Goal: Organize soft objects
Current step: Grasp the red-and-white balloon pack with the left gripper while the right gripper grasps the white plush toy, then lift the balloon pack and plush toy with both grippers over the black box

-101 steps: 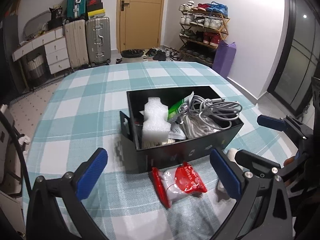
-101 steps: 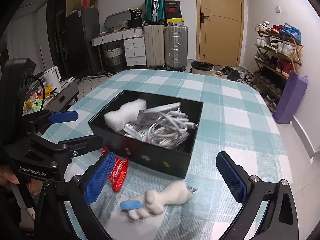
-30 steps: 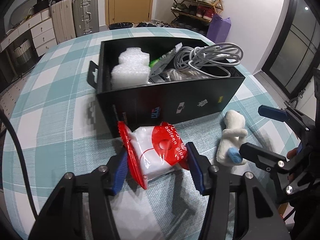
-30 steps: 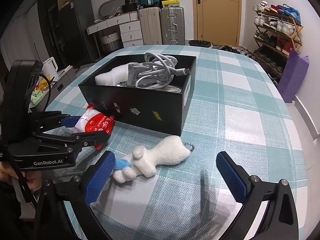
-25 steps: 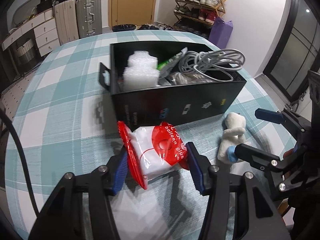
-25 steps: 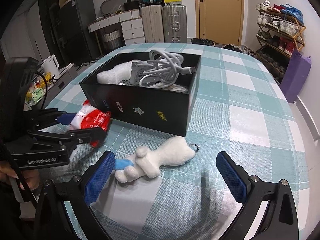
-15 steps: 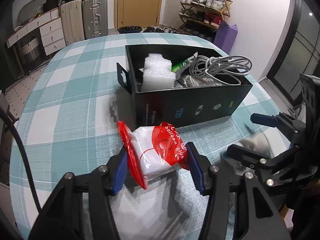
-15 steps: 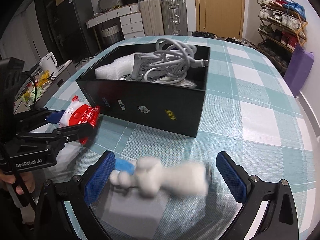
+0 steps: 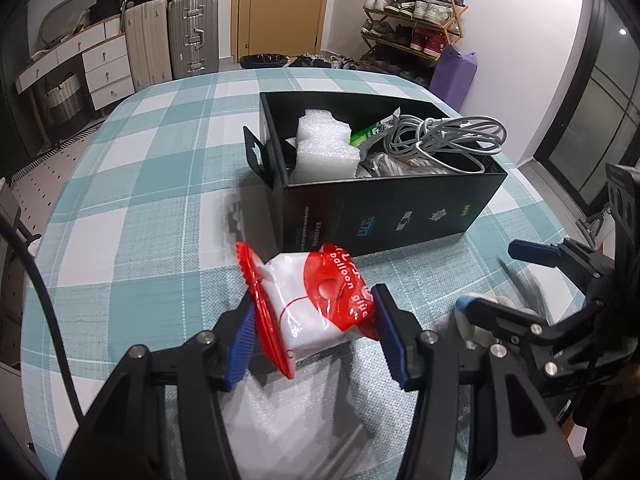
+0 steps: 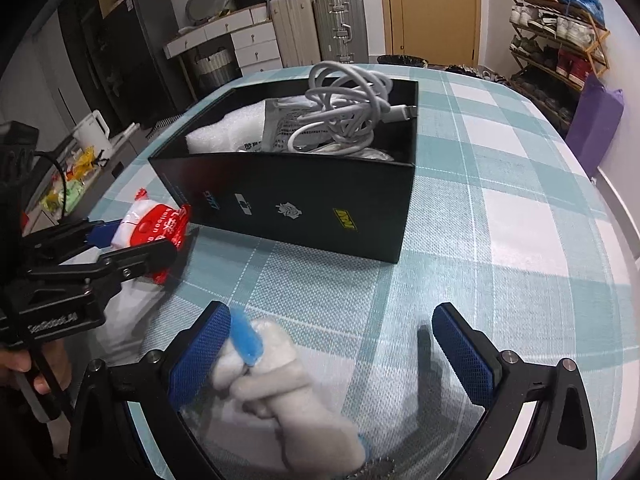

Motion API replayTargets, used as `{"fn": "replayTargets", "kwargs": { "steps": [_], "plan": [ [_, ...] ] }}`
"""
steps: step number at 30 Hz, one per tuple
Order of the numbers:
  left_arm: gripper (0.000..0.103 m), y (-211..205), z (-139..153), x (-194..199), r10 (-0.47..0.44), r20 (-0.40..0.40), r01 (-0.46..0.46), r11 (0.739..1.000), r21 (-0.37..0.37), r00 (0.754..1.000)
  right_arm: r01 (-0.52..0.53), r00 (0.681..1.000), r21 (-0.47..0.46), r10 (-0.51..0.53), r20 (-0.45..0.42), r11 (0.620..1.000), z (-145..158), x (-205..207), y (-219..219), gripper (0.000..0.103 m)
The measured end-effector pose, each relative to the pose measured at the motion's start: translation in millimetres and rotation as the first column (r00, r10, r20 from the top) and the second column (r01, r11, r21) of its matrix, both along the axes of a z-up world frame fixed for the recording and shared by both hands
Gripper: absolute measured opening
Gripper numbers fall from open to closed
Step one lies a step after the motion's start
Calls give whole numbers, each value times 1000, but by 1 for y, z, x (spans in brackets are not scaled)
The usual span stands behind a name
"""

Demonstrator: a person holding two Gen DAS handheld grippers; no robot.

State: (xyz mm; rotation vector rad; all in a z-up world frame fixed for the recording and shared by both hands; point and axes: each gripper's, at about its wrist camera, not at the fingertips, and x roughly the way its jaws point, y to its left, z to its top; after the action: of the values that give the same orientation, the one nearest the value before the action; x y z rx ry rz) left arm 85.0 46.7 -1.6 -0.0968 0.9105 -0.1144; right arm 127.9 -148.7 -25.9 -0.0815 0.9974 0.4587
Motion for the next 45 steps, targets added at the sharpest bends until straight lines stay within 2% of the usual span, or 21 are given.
{"fn": "replayTargets", "kwargs": {
  "steps": [16,24,30,32,38,45],
  "plan": [
    [54,-5,3,-4,-9,6,9,1000,-3,1000,-46,999,6,46,9,999,-1,-27,-5,100],
    [54,-9,5,-4,-13,5,13,1000,-2,1000,-63,998,-4,63,13,998,-4,-41,-4,83],
    [54,-12,5,-5,-15,7,15,1000,-2,1000,-81,995,-6,81,53,997,-4,-55,-2,62],
    [54,-13,6,-5,-15,9,15,1000,-2,1000,-97,994,-1,97,54,995,-3,-59,-1,51],
    [54,-14,9,-8,-15,18,15,1000,-2,1000,-142,988,-1,141,68,990,0,-65,5,34],
    [54,-11,16,-12,-10,35,10,1000,-3,999,-163,983,6,162,81,987,6,-70,9,31]
  ]
}}
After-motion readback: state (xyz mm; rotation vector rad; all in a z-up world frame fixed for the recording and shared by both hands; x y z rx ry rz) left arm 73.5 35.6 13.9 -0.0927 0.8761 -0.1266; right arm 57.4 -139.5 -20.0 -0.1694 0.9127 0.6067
